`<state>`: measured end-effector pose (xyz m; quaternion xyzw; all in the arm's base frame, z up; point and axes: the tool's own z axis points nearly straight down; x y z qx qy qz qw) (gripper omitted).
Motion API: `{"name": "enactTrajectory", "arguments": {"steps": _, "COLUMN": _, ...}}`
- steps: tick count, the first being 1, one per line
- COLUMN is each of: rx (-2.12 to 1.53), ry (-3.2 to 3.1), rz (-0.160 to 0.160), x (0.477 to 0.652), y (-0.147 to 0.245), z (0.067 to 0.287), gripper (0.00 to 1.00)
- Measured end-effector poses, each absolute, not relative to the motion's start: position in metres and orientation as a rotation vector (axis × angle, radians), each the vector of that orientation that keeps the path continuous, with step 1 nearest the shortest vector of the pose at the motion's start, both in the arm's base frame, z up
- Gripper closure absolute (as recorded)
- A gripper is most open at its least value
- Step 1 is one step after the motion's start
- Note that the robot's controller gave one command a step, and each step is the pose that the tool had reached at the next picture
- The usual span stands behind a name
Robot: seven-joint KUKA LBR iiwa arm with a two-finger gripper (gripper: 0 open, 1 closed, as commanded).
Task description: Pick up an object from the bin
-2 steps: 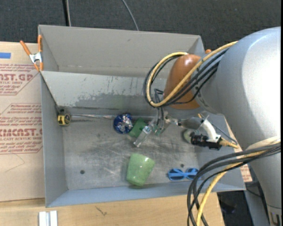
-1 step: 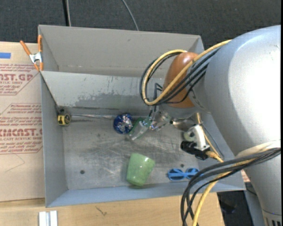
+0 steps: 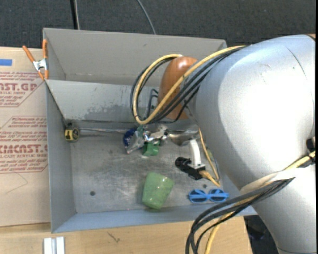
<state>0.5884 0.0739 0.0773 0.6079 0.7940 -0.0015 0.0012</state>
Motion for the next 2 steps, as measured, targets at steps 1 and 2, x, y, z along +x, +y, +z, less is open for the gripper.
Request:
{"name": "enactTrajectory", "arguments": {"steps": 1, "rx": 2.042, "ry": 2.377, "rz": 0.004, "x": 0.5913, "y": 0.0746, "z": 0.0748, "gripper": 0.00}}
{"name": "enactTrajectory", "arguments": {"steps": 2, "rx": 2.099, "ry": 2.328, "rz": 0.002, "x": 0.5931, "y": 0.0765, "z": 0.0755, "gripper": 0.00}}
